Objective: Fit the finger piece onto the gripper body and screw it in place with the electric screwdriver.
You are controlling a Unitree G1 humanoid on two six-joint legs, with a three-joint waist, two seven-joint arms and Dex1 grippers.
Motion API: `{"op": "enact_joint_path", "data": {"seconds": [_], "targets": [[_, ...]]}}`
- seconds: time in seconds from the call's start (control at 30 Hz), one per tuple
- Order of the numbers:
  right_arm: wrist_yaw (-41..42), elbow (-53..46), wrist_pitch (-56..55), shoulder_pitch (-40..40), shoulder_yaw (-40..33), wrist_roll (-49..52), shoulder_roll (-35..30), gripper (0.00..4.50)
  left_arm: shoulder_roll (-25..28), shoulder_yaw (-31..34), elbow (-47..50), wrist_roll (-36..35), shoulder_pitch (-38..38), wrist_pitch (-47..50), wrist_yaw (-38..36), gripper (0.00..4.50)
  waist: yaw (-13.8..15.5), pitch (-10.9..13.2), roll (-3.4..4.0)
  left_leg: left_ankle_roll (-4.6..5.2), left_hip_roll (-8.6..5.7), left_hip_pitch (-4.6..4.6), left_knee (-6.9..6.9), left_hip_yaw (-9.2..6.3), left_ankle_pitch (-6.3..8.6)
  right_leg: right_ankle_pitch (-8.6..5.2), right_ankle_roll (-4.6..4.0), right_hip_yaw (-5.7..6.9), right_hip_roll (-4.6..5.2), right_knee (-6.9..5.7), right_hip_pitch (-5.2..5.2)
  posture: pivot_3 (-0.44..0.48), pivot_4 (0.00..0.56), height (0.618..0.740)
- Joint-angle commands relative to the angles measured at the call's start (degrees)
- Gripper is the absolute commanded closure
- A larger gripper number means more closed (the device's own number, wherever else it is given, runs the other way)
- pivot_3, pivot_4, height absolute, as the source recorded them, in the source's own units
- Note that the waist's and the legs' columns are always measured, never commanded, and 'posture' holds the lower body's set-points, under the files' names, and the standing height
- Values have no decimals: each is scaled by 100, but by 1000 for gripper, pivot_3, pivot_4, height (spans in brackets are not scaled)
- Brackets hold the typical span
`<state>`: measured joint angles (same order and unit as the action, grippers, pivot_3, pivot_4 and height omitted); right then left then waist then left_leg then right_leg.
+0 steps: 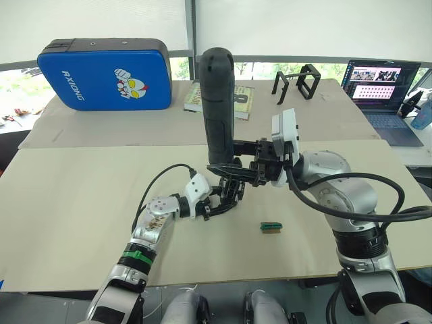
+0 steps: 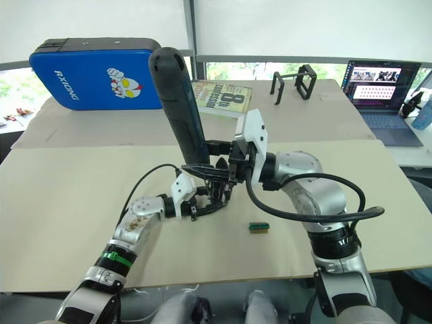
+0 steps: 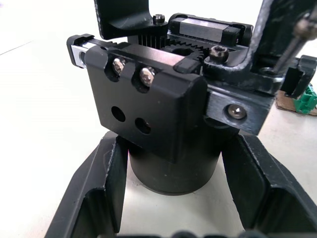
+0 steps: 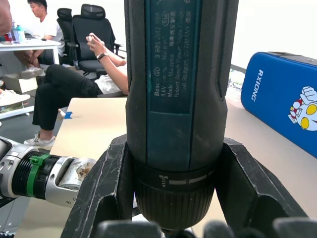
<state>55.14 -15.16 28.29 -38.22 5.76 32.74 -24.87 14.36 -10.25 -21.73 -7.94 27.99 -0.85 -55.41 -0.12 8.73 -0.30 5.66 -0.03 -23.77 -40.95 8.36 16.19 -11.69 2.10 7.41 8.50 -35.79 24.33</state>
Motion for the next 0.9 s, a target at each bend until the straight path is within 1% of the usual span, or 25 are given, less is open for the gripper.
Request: {"op": "enact_joint_path", "data": {"seconds": [0.03,0.9], "targets": [[54,-123,-248,-80,-183,55,-12,2603,-40,-34,335,-110,-6,-57,-55,2228,0,0,0,0,0,0,0,0,0,0,0,0,0,0,0,0,150,740],[17,-205,-12,-34,-207,185,-106,2603,-53,-8,215,-105,85,-76,-43,2228,1,0,0,0,0,0,-1,0,0,0,0,0,0,0,0,0,150,740]]}}
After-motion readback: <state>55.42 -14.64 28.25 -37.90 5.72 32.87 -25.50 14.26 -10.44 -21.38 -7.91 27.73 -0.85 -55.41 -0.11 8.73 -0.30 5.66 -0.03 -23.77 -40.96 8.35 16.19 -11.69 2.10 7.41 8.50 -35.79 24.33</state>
